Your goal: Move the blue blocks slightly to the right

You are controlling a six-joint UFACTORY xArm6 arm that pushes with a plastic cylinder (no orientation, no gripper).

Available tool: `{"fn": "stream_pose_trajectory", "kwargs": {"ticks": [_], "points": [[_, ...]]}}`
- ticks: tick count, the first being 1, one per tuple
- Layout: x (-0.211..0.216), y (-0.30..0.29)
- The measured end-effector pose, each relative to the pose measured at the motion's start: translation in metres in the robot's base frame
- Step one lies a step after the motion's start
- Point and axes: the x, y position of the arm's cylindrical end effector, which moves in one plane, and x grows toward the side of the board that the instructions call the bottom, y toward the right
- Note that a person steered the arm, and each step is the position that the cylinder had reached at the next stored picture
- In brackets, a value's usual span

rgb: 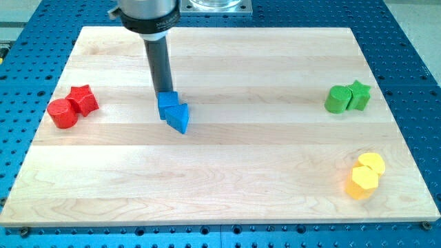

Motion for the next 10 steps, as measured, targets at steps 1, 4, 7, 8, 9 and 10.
{"fn": "stream_pose_trajectory", "kwargs": {"ticks": [1,4,7,8,9,10], "points": [[0.014,-0.039],[0.097,-0.036],[0.109,0.049],[0.097,0.050],[0.090,0.050],[0.094,0.044]]}}
